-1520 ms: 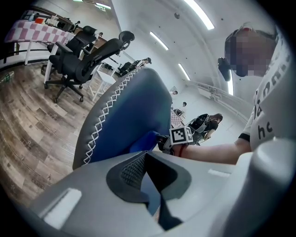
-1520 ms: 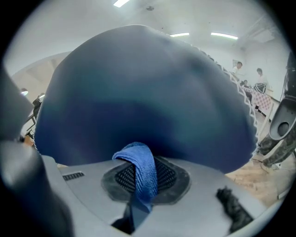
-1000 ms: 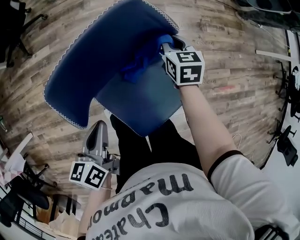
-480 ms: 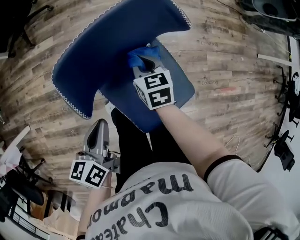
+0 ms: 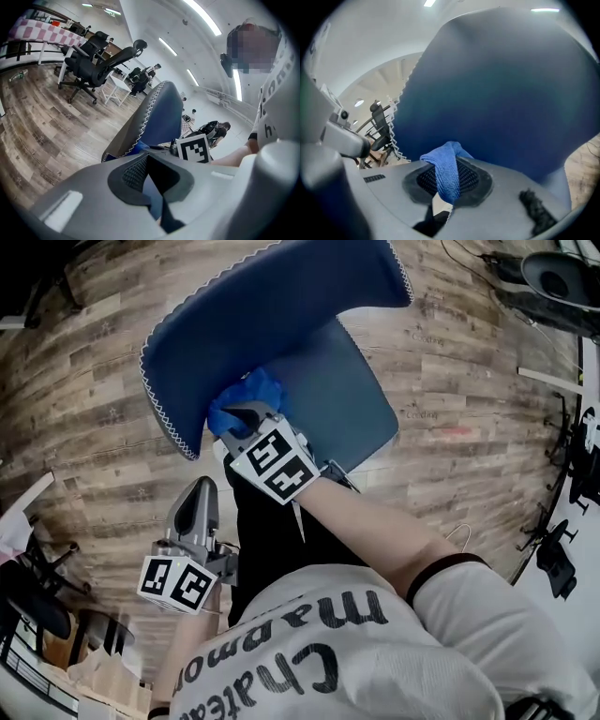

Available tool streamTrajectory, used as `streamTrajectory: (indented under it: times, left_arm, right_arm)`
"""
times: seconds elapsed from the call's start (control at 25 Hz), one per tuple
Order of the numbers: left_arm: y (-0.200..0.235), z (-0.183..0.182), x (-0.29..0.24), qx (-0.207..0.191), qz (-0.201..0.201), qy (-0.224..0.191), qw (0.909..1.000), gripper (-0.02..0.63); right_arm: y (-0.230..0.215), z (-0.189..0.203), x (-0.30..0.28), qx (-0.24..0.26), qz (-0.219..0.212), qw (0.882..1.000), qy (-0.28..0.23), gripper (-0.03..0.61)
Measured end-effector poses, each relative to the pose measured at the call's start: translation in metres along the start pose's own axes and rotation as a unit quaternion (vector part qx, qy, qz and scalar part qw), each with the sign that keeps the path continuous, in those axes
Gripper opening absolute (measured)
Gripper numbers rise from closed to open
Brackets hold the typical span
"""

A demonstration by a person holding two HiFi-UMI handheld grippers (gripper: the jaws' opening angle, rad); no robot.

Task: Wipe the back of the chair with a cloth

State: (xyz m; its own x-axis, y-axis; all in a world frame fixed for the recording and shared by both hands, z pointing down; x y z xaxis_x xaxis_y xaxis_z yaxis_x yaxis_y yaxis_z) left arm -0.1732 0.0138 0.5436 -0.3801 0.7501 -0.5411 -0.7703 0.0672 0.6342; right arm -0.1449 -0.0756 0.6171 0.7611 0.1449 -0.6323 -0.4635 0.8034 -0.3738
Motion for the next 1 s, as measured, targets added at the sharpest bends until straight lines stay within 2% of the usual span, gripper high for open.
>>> streamTrajectory:
  times: [0.2, 0.36, 0.64, 0.84, 1.0]
  left_arm:
    - [0.003, 0.005, 0.002, 0.007, -0.001, 0.000, 1.0000, 0.003]
    - [0.005, 0.010, -0.001, 0.006, -0.001, 0.009, 0.9999, 0.003]
    - [0.001, 0.017, -0.007, 0.002, -0.004, 0.022, 0.9997, 0.003]
    - [-0.006, 0.013, -0.014, -0.006, 0.000, 0.024, 0.9997, 0.003]
    - [-0.010, 0.009, -0.022, -0.011, 0.005, 0.026, 0.9996, 0.003]
  right_arm:
    - [0.006, 0.005, -0.008, 0.071, -0.018, 0.997, 0.016, 0.049]
    - [-0.021, -0.001, -0.011, 0.080, -0.008, 0.997, 0.011, 0.049]
    - [-0.114, -0.016, 0.014, 0.039, 0.089, 0.995, -0.010, 0.049]
    - [-0.139, -0.026, 0.029, 0.089, 0.107, 0.990, -0.007, 0.048]
    - [-0.163, -0.024, 0.038, 0.092, 0.135, 0.987, -0.001, 0.048]
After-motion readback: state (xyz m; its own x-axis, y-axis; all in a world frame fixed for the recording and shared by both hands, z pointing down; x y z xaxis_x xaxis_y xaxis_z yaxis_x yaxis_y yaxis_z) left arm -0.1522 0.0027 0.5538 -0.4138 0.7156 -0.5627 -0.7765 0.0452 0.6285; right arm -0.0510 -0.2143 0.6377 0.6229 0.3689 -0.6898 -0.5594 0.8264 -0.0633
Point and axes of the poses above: the fingertips, and each gripper's own axes: x backward along the fingers, y to its left, z out of its underside, the point moved 2 cm from there along x, backward along the fingers, and after that the axes turned 2 degrees about -x, right-handed, at the moved point
